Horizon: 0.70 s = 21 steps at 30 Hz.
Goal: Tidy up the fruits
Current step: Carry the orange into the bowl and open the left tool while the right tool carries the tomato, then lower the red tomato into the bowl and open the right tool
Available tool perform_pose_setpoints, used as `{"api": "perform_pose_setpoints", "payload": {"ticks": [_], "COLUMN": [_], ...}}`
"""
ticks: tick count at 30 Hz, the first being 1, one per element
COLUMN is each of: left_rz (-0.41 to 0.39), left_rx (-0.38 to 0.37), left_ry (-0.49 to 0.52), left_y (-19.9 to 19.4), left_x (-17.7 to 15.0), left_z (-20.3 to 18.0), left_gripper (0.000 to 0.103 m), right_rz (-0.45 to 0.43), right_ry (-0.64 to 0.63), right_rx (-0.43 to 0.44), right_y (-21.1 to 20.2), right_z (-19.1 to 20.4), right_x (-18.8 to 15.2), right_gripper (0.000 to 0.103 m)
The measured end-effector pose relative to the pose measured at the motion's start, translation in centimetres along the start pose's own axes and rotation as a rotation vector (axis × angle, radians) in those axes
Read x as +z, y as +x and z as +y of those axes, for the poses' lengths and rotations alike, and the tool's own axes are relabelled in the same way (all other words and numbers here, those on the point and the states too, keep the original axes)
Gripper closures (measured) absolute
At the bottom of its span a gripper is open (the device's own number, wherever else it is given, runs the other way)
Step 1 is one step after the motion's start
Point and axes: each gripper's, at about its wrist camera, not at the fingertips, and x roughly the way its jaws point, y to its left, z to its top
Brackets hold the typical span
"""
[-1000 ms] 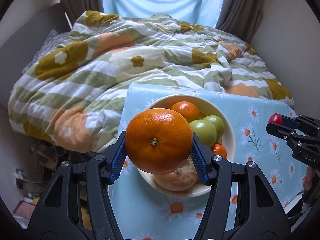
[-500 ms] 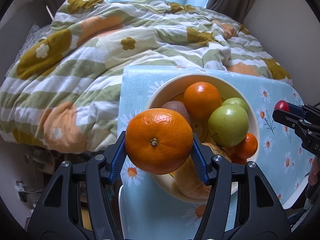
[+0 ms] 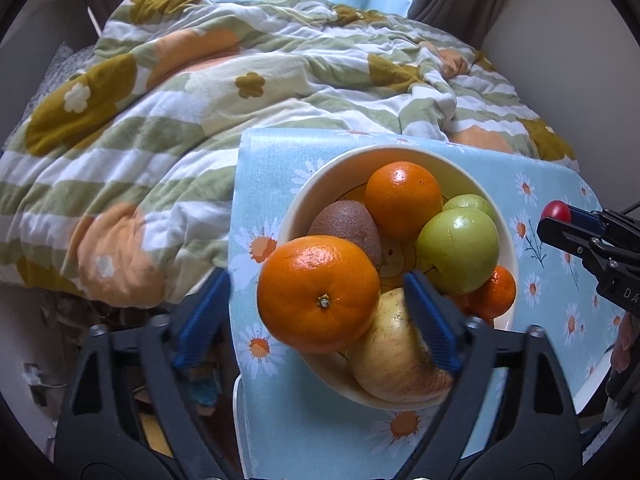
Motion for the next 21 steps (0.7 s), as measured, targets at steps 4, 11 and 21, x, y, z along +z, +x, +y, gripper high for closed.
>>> {"api": "perform_pose_setpoints", "payload": {"ticks": [4,11,21], "left_rz": [-0.010,-0.041,-0.043], "left_rx": [-0.003,0.027,0.015], "left_ry": [0.003,0.008,0.023], "left_y": [-0.6,-3.0,-4.2], "left_x": [0.2,0.1,-1.1], "left_z": [-0.1,-0.1,-0.8], "left_gripper": [0.000,0.000,0.000], "right_rz": [-0.001,-0.008,-0.003], "right_ry": [-0.001,-0.032,-0.075], "right_rx": [0.002,0.015,0.061], "right_y": [0.0,0.2,2.4], "right_z": [0.1,0.5,0.9], "right_x": [0.0,1.3,4.4], "right_gripper": [0.071,0.071,0.071]}}
